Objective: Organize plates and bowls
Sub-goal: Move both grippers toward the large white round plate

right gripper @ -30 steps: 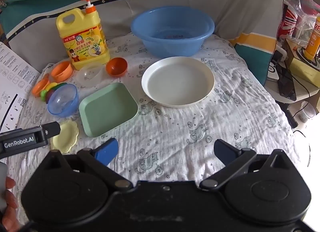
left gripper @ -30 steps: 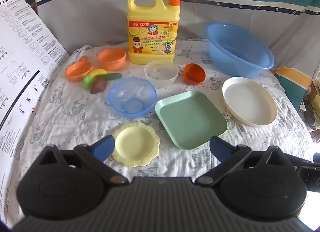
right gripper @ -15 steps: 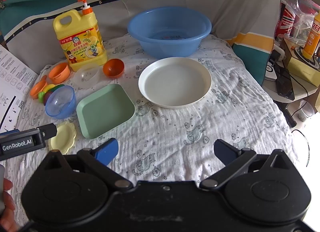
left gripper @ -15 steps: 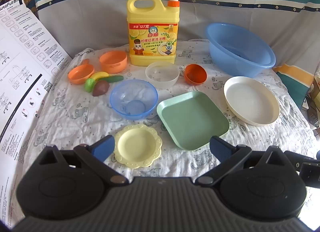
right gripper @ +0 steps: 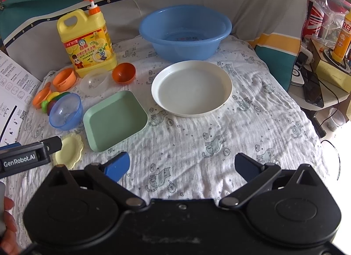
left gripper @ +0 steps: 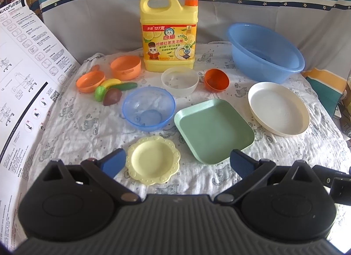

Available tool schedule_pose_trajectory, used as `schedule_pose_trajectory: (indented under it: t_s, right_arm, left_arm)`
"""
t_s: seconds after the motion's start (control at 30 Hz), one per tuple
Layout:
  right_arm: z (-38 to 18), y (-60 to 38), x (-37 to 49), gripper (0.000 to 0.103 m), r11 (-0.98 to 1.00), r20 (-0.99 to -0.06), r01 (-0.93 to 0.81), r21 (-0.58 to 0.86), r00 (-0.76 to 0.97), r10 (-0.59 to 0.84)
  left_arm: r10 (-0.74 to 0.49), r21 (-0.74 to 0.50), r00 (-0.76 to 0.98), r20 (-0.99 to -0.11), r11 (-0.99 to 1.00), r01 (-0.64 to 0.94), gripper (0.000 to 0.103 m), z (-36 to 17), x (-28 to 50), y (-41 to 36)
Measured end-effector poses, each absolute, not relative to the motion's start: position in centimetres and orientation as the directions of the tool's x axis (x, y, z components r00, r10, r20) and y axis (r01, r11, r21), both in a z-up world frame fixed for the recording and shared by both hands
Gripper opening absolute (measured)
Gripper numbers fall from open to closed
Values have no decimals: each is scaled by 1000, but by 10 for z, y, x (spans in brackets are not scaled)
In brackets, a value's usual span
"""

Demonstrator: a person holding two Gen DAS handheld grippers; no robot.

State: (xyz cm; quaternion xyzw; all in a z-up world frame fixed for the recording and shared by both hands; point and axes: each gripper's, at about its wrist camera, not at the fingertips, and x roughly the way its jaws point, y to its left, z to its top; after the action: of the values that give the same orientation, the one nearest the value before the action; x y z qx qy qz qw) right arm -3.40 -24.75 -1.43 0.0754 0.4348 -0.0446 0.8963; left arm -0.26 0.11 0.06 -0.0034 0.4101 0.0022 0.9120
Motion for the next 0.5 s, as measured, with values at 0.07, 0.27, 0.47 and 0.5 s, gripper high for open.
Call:
schedule_pose_trajectory:
  t_s: [0.07,0.27,0.47,0.5]
  right_arm:
    - [-15,-247,-34,103,984,-787,147,97,617,-15]
    - [-16,-248,-33,103,983,-789,152,101,614,-14]
    - [-18,-248,-32,103,982,-794,155,105,608,-11]
    - [-18,-249,-31,103,982,-795,155,106,607,-10]
  left_arm:
    - [1,-4,664,-748,1000,-7,103,1,-2,1]
    - [6,-3,667,-745,1000,-12,103,-1,-4,5]
    - [15,7,660,-751,1000,-14,103,-3,-1,2]
    - [16,10,659,-752,1000,-14,103,-3,-1,1]
